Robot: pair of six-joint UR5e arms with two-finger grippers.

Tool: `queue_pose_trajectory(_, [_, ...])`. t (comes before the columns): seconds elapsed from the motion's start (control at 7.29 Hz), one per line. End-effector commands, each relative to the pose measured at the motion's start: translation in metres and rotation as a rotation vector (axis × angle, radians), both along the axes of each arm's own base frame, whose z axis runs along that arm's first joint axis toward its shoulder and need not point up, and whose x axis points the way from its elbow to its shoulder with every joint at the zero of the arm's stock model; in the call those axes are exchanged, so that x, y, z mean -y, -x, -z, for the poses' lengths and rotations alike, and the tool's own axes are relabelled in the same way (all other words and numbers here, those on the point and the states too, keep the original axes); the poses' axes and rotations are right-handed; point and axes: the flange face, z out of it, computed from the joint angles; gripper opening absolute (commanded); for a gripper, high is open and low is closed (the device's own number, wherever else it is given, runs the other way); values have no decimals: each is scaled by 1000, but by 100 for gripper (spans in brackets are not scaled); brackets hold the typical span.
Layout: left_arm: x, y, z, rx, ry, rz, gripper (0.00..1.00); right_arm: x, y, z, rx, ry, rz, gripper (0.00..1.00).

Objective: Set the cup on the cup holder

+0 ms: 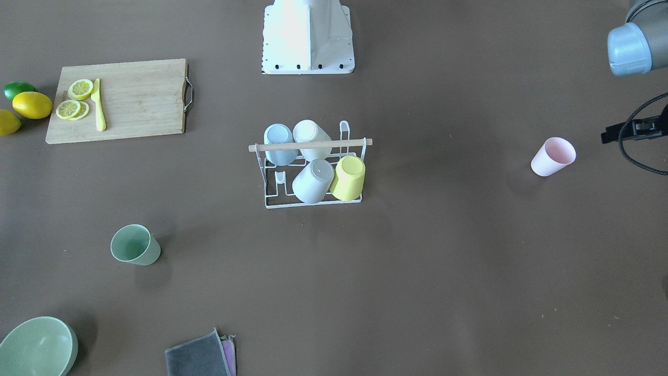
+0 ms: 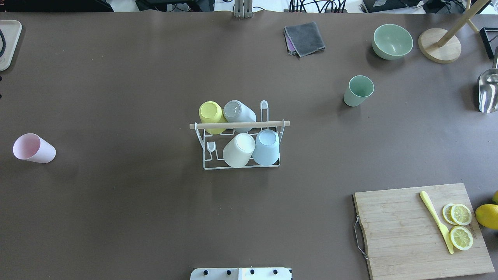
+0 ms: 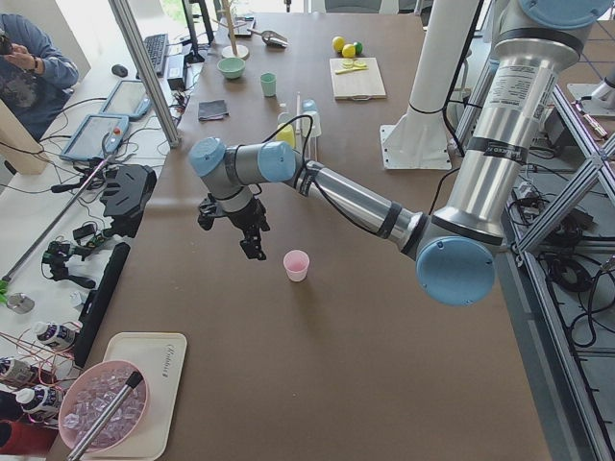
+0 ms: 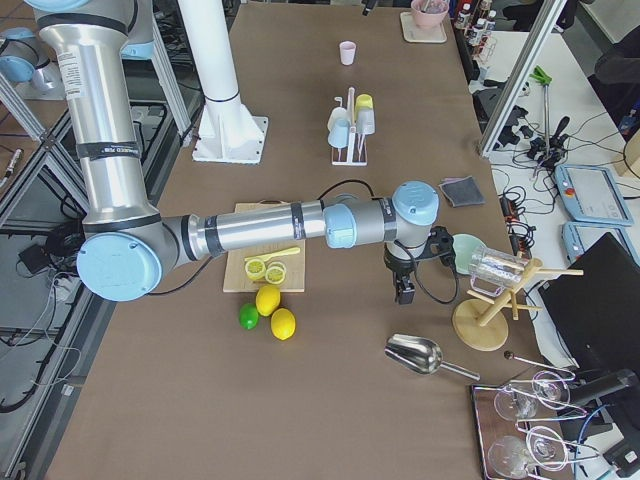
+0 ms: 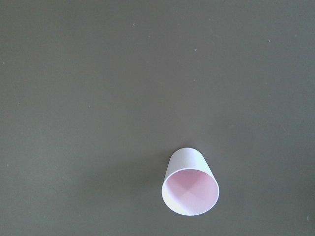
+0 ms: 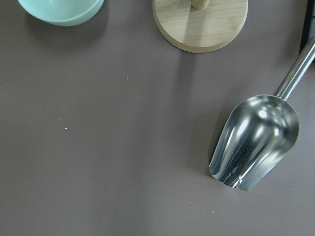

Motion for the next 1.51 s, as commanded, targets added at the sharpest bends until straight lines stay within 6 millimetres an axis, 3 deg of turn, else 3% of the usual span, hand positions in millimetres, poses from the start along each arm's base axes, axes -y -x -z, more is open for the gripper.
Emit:
queue_pose_trajectory(0.0, [-4, -32, 4, 36, 103, -60, 99, 13, 15, 11, -6, -12, 15, 100])
queue_pose_trajectory(0.14, [8, -36, 9, 45, 53, -122, 99, 23, 23, 17, -11, 14, 27, 100])
queue_pose_trajectory(0.41, [43, -41, -5, 11, -130, -466, 99, 42, 26, 37, -33, 92, 30, 100])
queue_pose_trajectory(0.55, [46, -54, -8, 8, -172, -583, 99, 50, 35, 47, -41, 73, 47, 100])
queue_pose_trajectory(0.69, [53, -65, -13, 19, -176, -647, 99, 77, 47, 62, -78, 50, 59, 100])
queue_pose_trajectory(0.96, [61, -97, -15, 84, -186, -776, 99, 136, 91, 93, -100, 43, 106, 100])
queue_pose_trajectory(1.1, [64, -115, -19, 91, -207, -829, 99, 158, 109, 100, -74, 65, 124, 100])
queue_pose_trajectory(1.24, [69, -120, -25, 92, -231, -866, 99, 178, 137, 113, -17, 82, 168, 100])
queue_pose_trajectory(1.37, [71, -128, -31, 77, -231, -897, 99, 188, 171, 139, 4, 72, 202, 100])
